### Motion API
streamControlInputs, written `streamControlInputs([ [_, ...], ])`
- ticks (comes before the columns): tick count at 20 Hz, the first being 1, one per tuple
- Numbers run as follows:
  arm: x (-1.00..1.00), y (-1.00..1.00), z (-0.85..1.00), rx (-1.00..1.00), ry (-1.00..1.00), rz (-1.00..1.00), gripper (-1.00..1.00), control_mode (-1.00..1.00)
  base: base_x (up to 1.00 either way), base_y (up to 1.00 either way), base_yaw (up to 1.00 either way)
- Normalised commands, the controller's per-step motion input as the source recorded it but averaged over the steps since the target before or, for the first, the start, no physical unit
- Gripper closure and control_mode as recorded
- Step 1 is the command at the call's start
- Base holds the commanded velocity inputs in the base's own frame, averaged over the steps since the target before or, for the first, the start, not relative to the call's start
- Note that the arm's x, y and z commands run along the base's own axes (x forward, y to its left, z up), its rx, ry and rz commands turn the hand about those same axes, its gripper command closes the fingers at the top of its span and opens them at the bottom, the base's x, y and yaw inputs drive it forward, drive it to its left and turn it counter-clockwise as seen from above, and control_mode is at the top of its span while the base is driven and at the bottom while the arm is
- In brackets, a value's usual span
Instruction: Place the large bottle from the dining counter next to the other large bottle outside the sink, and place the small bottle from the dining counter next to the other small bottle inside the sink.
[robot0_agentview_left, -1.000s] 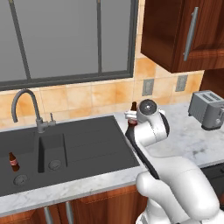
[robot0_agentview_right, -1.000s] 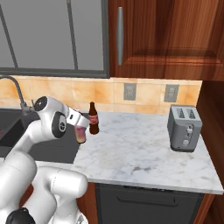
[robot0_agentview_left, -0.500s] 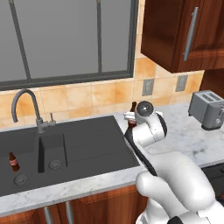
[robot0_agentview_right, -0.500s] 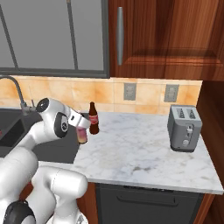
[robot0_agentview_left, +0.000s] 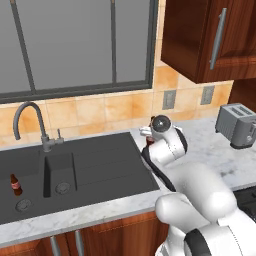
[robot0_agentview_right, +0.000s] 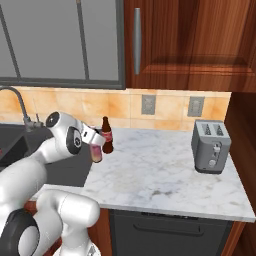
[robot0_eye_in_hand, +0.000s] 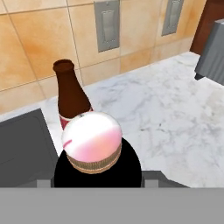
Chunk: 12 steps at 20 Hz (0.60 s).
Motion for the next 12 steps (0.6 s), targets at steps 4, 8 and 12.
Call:
streamControlInputs([
  [4,0.28,0.00,-0.04,0.00,0.03,-0.03,1.00,-1.00,0.00,0.00,0.00],
  [8,0.28,0.00,-0.11,0.00,0.00,-0.03,1.00,-1.00,0.00,0.00,0.00],
  [12,0.26,0.00,-0.12,-0.01,0.00,-0.03,1.00,-1.00,0.00,0.00,0.00],
])
